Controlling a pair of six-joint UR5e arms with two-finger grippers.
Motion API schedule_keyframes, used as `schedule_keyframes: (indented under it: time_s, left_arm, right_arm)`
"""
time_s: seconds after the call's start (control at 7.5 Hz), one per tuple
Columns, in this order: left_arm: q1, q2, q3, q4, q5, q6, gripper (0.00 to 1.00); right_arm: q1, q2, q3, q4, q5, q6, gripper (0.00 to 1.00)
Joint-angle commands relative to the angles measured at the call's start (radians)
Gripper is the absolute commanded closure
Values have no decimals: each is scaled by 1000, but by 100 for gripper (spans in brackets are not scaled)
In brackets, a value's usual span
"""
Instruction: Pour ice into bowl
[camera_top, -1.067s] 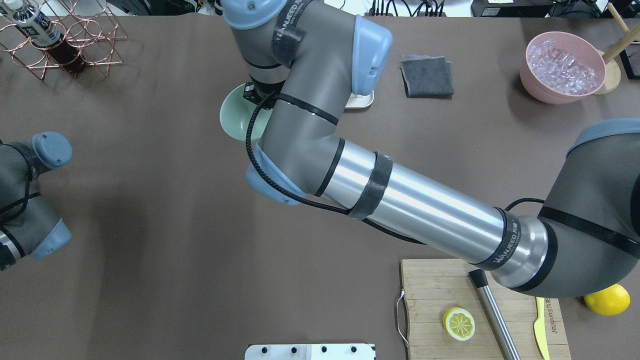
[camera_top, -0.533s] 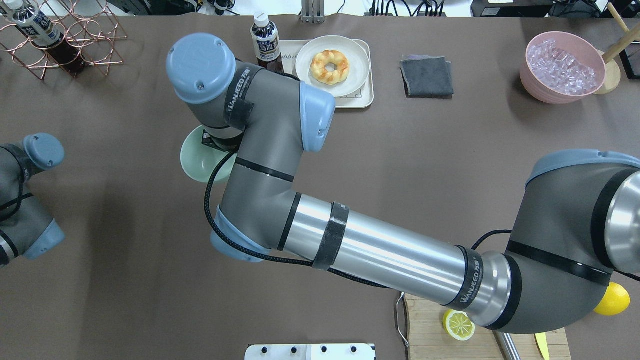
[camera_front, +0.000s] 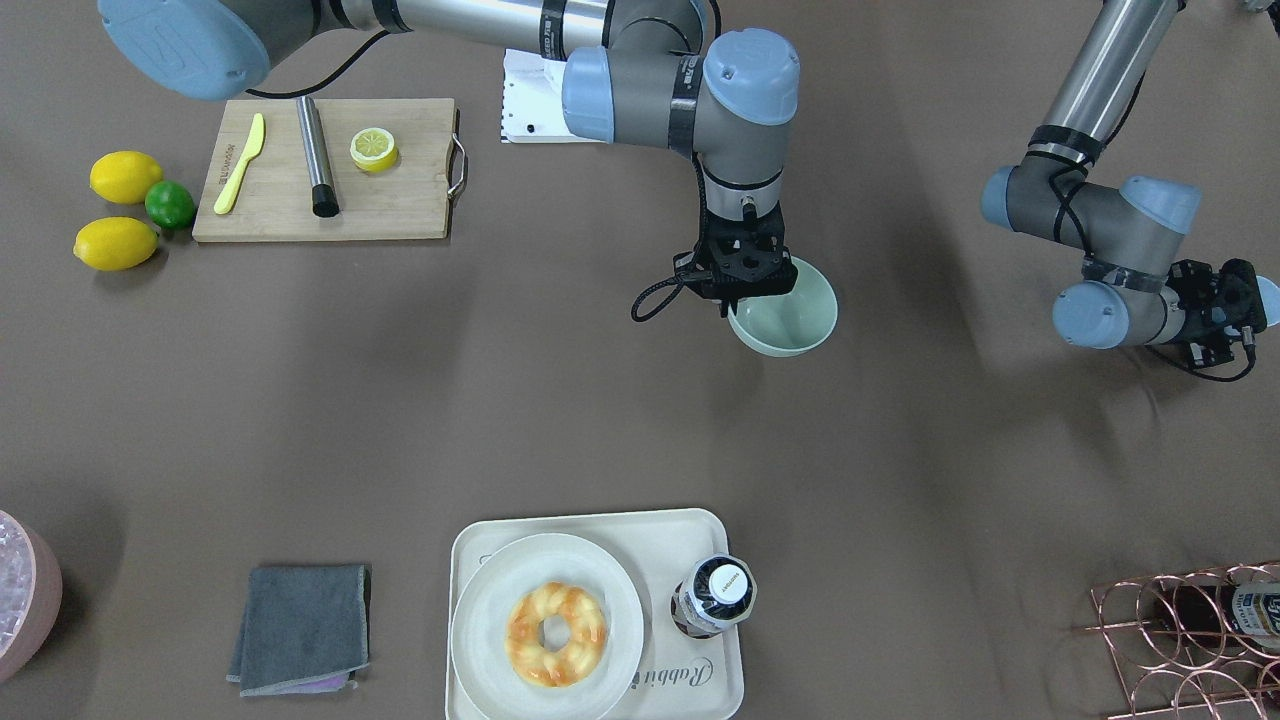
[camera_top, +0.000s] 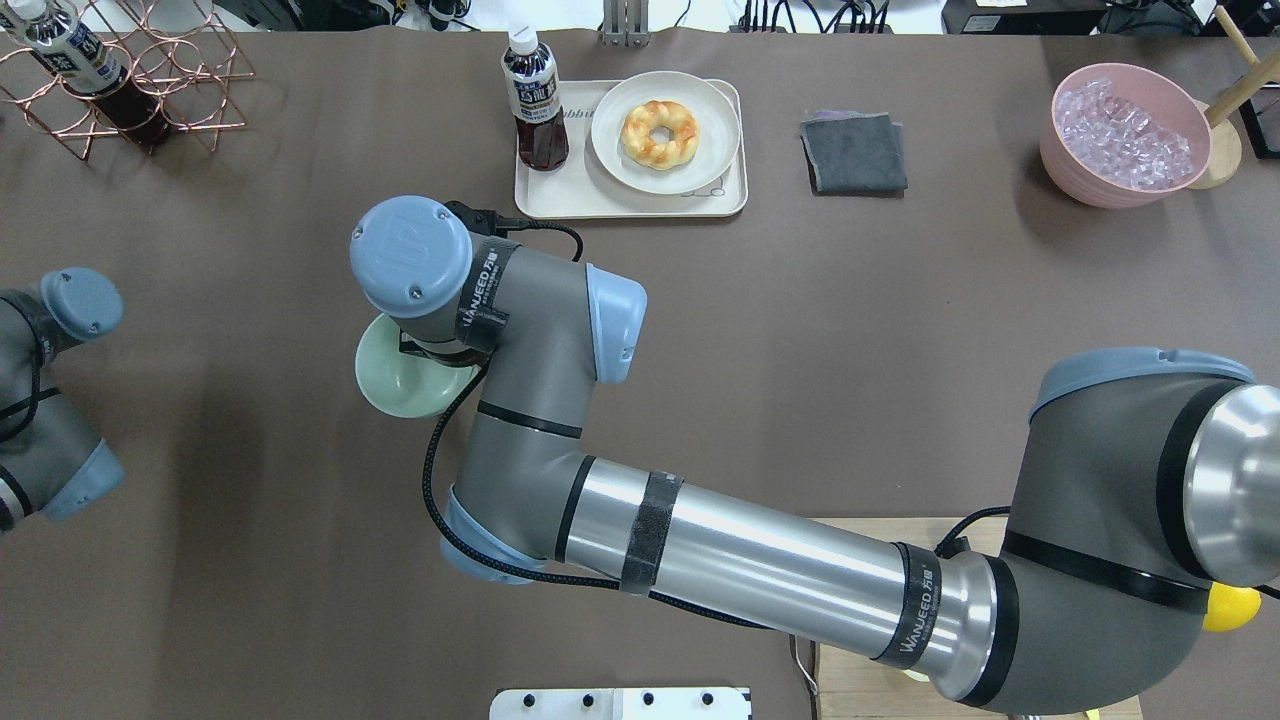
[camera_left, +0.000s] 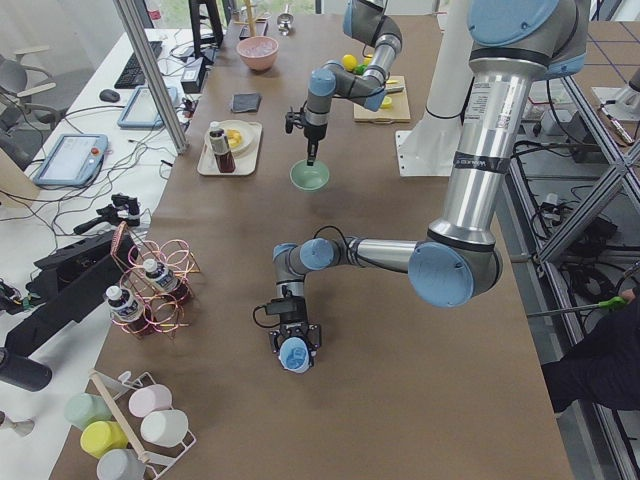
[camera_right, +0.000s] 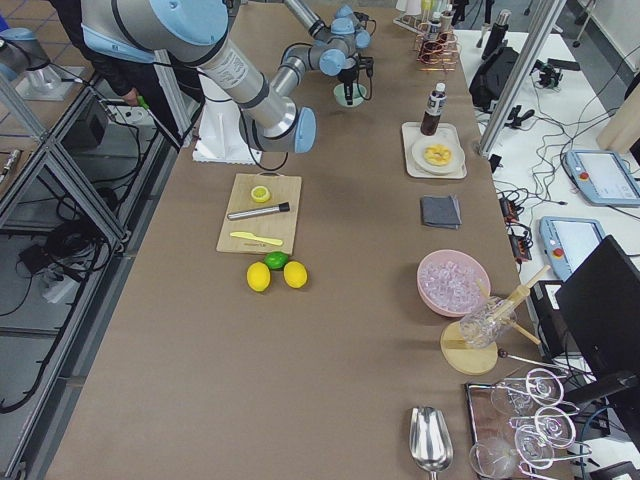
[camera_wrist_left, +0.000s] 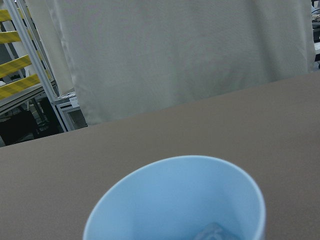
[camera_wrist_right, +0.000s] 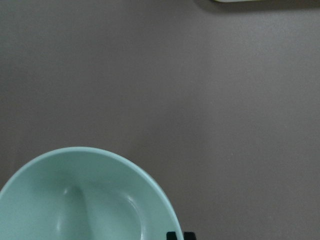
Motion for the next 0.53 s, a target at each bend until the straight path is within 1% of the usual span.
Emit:
schedule_keyframes:
  time_s: [0.0,0.13,0.27,0.4]
  left_arm:
    - [0,-7,-9,2,0,3,41]
    - [-1,-17,-11,2,0,6,41]
    - [-7,-30,-18,2,0,8,41]
    - [-6,-61,-20,4,1,6,41]
  right_arm:
    - [-30,-42,-17,76,-35,0,100]
    - [-30,-40,-16,73,-36,0,87]
    - [-26,-37,-14,69,-36,3,19]
    - [-12,-33,-8,66,-33,3,1]
